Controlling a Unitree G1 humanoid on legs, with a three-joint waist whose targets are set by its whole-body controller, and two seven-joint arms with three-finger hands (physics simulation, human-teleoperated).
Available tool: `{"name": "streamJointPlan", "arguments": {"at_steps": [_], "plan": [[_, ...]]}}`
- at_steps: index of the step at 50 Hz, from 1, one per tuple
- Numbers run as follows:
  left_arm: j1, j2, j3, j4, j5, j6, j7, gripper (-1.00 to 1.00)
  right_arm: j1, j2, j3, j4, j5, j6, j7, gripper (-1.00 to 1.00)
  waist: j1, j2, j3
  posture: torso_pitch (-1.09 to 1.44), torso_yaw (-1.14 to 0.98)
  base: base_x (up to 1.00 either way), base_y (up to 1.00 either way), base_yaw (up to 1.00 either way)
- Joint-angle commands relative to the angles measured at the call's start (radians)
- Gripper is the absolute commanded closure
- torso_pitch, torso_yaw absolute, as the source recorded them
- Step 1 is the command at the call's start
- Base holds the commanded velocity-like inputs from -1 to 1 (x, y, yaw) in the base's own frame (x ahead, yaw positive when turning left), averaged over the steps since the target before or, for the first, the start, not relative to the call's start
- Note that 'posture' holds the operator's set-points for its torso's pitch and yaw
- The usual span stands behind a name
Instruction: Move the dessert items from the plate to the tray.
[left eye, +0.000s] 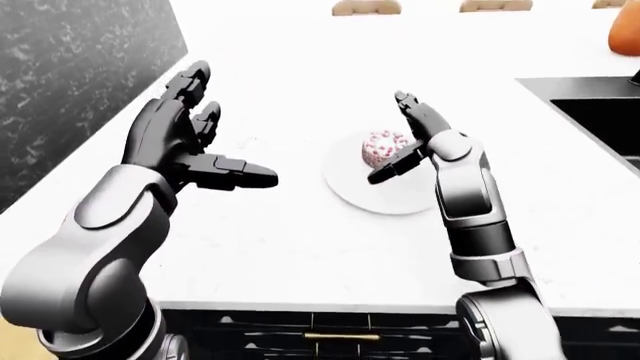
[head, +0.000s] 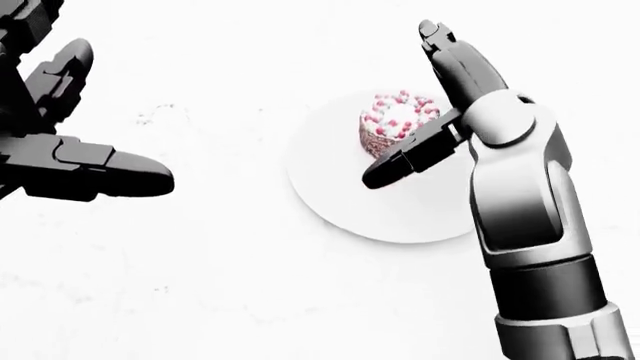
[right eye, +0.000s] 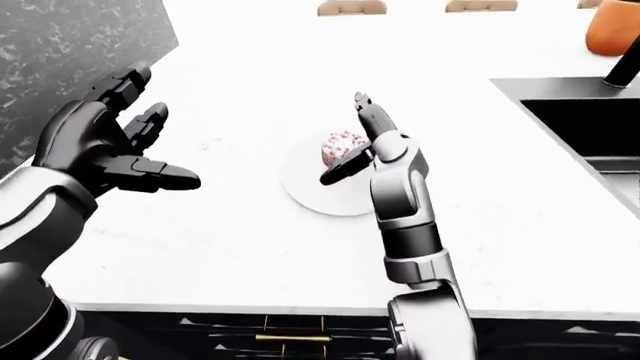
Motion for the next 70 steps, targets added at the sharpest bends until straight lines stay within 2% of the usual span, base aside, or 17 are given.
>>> {"name": "streamJointPlan", "arguments": {"at_steps": [1, 13, 20, 28, 34, 36, 41, 42, 45, 47, 48, 57, 58, 63, 66, 68, 70], "plan": [[-0.036, 0.014, 0.013, -0.020, 0.007, -0.032, 0.003, -1.00, -0.045, -0.006, -0.003, -0.019, -0.021, -0.065, -0.031, -1.00, 0.000, 0.000, -0.030, 0.00, 0.00, 0.00, 0.00, 0.00], [-0.019, 0.015, 0.014, -0.026, 0.024, -0.047, -0.013, -1.00, -0.058, -0.001, -0.009, 0.126, -0.034, -0.162, -0.089, -0.72, 0.001, -0.002, -0.036, 0.00, 0.00, 0.00, 0.00, 0.00], [-0.019, 0.008, 0.006, -0.029, 0.026, -0.055, -0.021, -1.00, -0.057, -0.020, -0.017, 0.200, -0.043, -0.213, -0.117, -0.69, 0.002, -0.004, -0.038, 0.00, 0.00, 0.00, 0.00, 0.00], [-0.014, 0.005, 0.006, -0.028, 0.032, -0.060, -0.024, -1.00, -0.038, -0.026, -0.018, 0.198, -0.048, -0.225, -0.122, -0.26, 0.005, -0.009, -0.040, 0.00, 0.00, 0.00, 0.00, 0.00], [-0.014, 0.003, 0.002, -0.030, 0.037, -0.059, -0.025, -1.00, -0.023, -0.031, -0.016, 0.187, -0.061, -0.243, -0.126, -0.15, 0.009, -0.012, -0.041, 0.00, 0.00, 0.00, 0.00, 0.00], [-0.010, 0.007, 0.002, -0.027, 0.041, -0.065, -0.028, -1.00, -0.003, -0.035, 0.002, 0.159, -0.099, -0.252, -0.120, -0.07, 0.010, -0.013, -0.041, 0.00, 0.00, 0.00, 0.00, 0.00], [-0.018, 0.005, 0.000, -0.030, 0.045, -0.056, -0.030, -1.00, 0.007, -0.030, -0.004, 0.174, -0.142, -0.297, -0.130, 0.11, 0.011, -0.015, -0.042, 0.00, 0.00, 0.00, 0.00, 0.00], [-0.022, 0.004, 0.002, -0.035, 0.044, -0.048, -0.029, -1.00, 0.004, -0.032, -0.009, 0.172, -0.145, -0.302, -0.132, 0.16, 0.012, -0.015, -0.042, 0.00, 0.00, 0.00, 0.00, 0.00], [-0.026, 0.002, -0.006, -0.036, 0.049, -0.045, -0.029, -1.00, -0.001, -0.041, -0.022, 0.112, -0.152, -0.280, -0.109, 0.56, 0.013, -0.016, -0.046, 0.00, 0.00, 0.00, 0.00, 0.00], [-0.034, 0.004, -0.005, -0.037, 0.050, -0.037, -0.031, -1.00, 0.005, -0.055, -0.043, -0.002, -0.138, -0.232, -0.066, 0.93, 0.016, -0.017, -0.047, 0.00, 0.00, 0.00, 0.00, 0.00], [-0.043, 0.006, -0.002, -0.039, 0.049, -0.027, -0.031, -1.00, 0.006, -0.062, -0.052, -0.031, -0.130, -0.219, -0.052, 1.00, 0.018, -0.018, -0.047, 0.00, 0.00, 0.00, 0.00, 0.00], [-0.139, 0.026, 0.008, -0.073, 0.028, 0.086, -0.020, -1.00, -0.004, -0.181, -0.119, -0.395, -0.105, 0.006, 0.172, 0.98, 0.017, -0.019, -0.037, 0.00, 0.00, 0.00, 0.00, 0.00], [-0.139, 0.031, 0.003, -0.072, 0.031, 0.085, -0.022, -1.00, -0.008, -0.200, -0.132, -0.433, -0.099, 0.032, 0.194, 0.98, 0.014, -0.015, -0.054, 0.00, 0.00, -0.12, 0.00, 0.00], [-0.186, 0.032, 0.002, -0.077, 0.035, 0.130, -0.021, -1.00, -0.019, -0.265, -0.163, -0.553, -0.073, 0.128, 0.256, 0.98, 0.011, -0.006, -0.080, 0.00, 0.00, -0.53, 0.00, 0.00], [-0.209, 0.025, -0.004, -0.089, 0.036, 0.160, -0.018, -1.00, -0.012, -0.284, -0.170, -0.594, -0.053, 0.161, 0.272, 0.98, 0.003, 0.019, -0.057, 0.00, 0.00, -1.00, 0.00, 0.00], [-0.224, 0.017, -0.012, -0.095, 0.040, 0.175, -0.015, -1.00, -0.015, -0.300, -0.175, -0.620, -0.043, 0.190, 0.286, 0.97, 0.002, 0.029, -0.062, 0.00, 0.00, -1.00, 0.00, 0.00], [-0.230, 0.016, -0.011, -0.099, 0.043, 0.184, -0.019, -1.00, -0.016, -0.311, -0.184, -0.634, -0.032, 0.208, 0.285, 0.97, -0.009, 0.023, -0.062, 0.00, 0.00, -1.00, 0.00, 0.00]]}}
